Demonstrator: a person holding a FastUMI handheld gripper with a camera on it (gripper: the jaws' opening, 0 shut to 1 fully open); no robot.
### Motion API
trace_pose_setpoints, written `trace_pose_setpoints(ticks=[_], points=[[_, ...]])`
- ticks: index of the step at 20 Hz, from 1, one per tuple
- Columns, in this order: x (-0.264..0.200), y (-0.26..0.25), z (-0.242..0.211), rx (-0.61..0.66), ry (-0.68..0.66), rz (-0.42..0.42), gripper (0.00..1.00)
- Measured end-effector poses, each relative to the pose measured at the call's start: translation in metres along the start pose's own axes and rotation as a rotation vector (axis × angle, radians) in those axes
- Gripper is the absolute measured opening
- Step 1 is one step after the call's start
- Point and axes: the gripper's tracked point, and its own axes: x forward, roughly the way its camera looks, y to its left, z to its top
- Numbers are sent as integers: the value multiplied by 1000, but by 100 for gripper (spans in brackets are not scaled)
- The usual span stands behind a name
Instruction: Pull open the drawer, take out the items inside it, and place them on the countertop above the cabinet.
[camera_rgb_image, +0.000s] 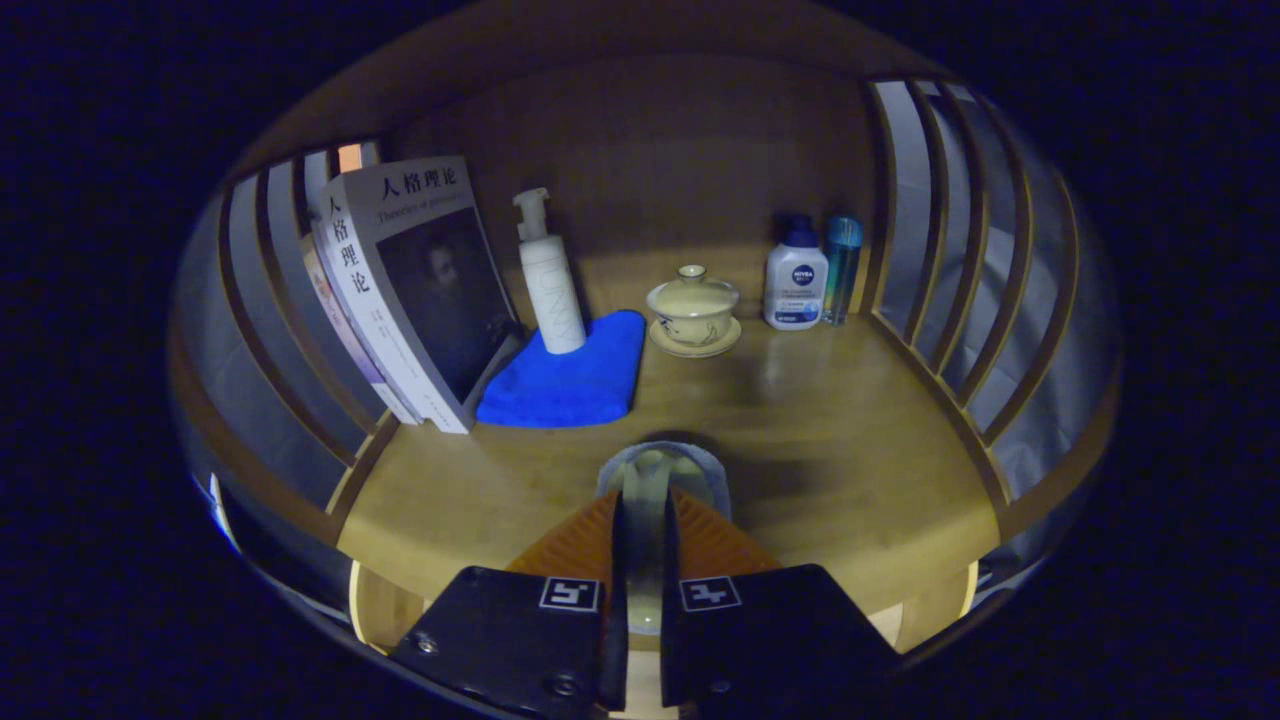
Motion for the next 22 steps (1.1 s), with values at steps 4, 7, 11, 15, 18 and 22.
trace_pose_setpoints(ticks=[4,7,11,15,18,22], points=[[3,-3,-1,10,-6,6,18],[3,-2,-4,-29,-11,12,26],[4,5,-6,-121,-30,6,44],[1,7,-11,-206,-39,-34,66],[1,10,-12,-215,-37,-35,68],[-5,2,-7,-242,-43,-75,68]])
